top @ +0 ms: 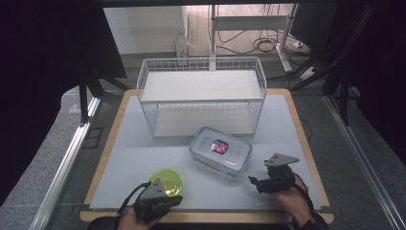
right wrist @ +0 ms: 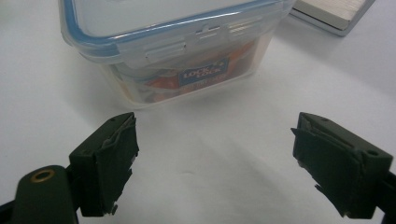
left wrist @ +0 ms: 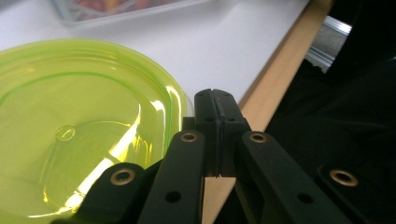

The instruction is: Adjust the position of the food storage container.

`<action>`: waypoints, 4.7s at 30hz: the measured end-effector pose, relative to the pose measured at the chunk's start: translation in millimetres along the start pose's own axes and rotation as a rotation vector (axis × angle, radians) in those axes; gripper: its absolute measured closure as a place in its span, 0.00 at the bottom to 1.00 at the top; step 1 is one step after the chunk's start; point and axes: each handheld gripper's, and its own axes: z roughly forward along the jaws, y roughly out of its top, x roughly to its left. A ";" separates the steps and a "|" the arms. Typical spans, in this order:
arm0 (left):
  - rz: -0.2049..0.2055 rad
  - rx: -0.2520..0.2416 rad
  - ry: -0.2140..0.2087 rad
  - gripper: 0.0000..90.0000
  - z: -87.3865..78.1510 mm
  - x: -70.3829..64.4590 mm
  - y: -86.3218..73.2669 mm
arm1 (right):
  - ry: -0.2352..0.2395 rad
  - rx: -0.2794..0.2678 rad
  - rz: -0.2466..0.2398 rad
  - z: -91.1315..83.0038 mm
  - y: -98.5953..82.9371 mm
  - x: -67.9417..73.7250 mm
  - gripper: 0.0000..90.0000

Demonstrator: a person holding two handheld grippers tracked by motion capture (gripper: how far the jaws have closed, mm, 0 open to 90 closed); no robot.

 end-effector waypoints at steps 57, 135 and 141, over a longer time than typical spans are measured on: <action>-0.163 -0.095 0.261 0.89 -40.1 126.0 6.6 | 0.047 -0.037 0.098 0.7 1.2 0.4 0.21; -0.175 0.032 0.179 1.00 56.7 93.4 54.2 | 0.010 0.023 0.068 38.9 45.9 -8.8 1.00; -0.164 0.033 0.178 1.00 49.5 77.6 44.6 | -0.004 0.020 0.032 35.5 43.9 0.0 1.00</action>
